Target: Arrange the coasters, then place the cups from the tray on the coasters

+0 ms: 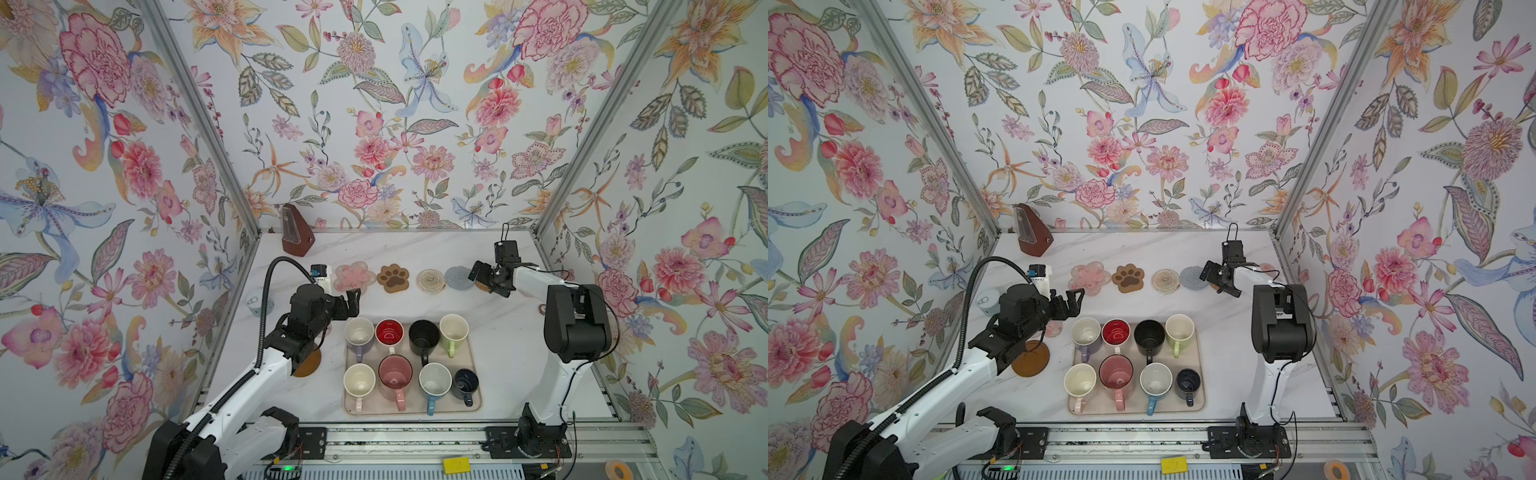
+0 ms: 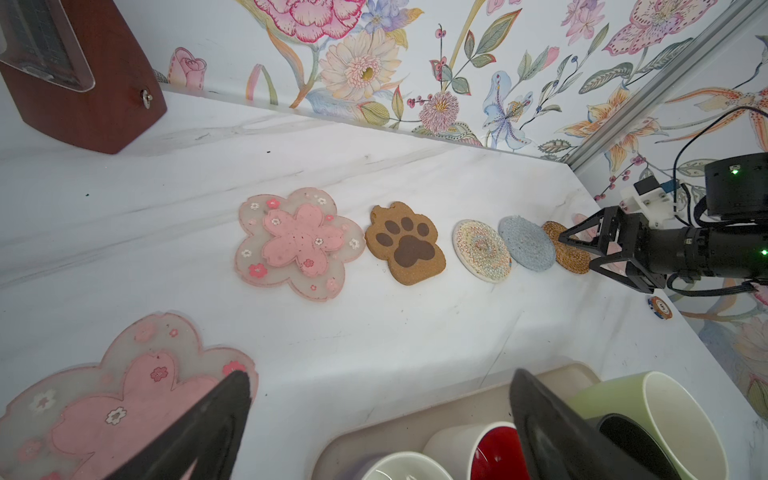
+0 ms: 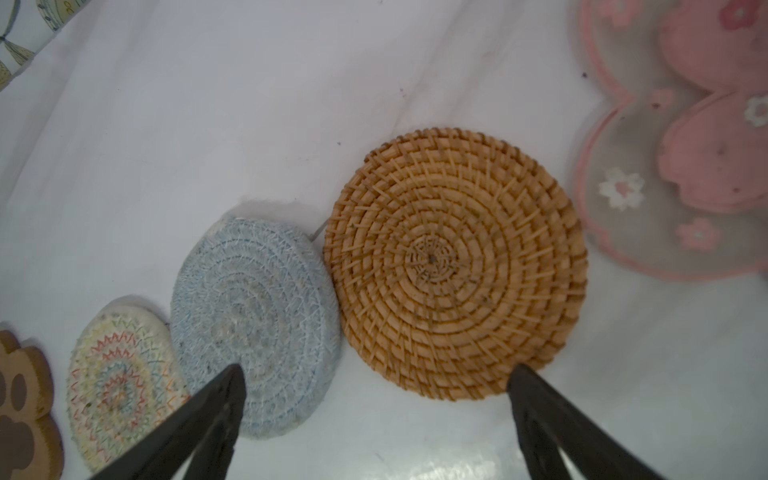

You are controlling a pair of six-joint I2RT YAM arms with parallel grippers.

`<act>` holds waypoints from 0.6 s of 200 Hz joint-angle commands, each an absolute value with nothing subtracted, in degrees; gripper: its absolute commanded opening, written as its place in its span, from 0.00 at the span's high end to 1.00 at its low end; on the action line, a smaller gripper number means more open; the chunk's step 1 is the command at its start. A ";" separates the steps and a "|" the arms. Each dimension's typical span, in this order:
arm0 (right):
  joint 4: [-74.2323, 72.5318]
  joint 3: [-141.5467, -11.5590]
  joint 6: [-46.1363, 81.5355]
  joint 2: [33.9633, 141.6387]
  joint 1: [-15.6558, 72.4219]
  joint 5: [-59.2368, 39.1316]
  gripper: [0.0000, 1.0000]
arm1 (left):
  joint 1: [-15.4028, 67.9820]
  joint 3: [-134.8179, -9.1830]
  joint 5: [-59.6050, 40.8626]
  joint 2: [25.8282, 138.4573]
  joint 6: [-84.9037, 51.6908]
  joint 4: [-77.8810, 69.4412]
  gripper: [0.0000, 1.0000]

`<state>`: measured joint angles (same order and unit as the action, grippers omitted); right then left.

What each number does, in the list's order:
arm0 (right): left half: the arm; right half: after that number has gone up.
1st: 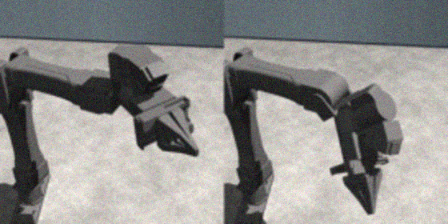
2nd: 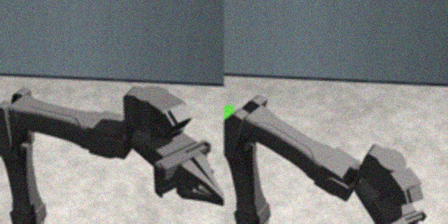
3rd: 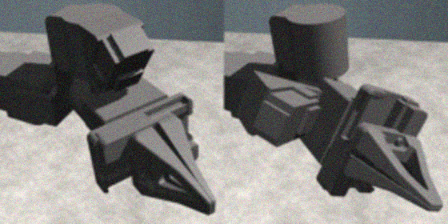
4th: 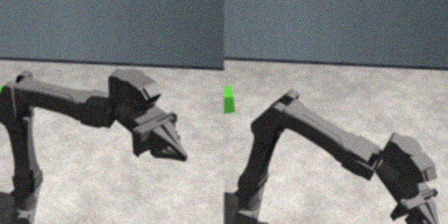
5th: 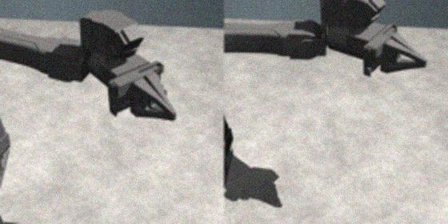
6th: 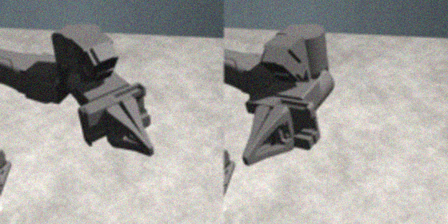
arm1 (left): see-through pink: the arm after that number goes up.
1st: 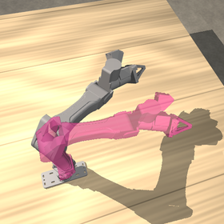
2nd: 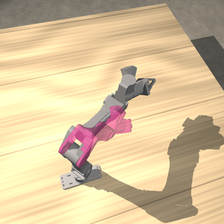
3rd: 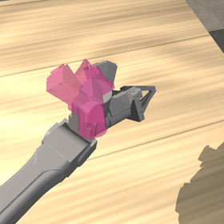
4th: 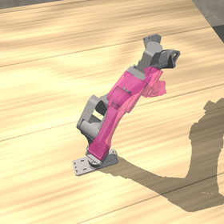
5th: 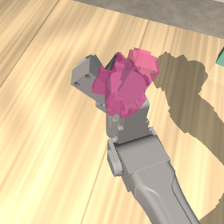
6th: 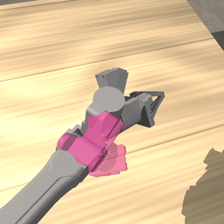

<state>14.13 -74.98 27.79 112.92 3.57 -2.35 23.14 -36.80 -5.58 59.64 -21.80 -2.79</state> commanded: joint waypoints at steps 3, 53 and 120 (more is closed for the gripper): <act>13.49 -77.34 27.26 114.51 3.11 -2.16 0.01 | 22.59 -38.67 -5.12 58.94 -22.50 -3.43 0.01; 13.53 -77.64 27.66 115.99 2.11 -0.46 0.01 | 22.57 -38.67 -4.96 58.78 -22.60 -3.08 0.01; 13.56 -77.48 27.59 116.83 0.57 0.43 0.01 | 22.59 -39.02 -4.89 58.88 -22.50 -2.84 0.01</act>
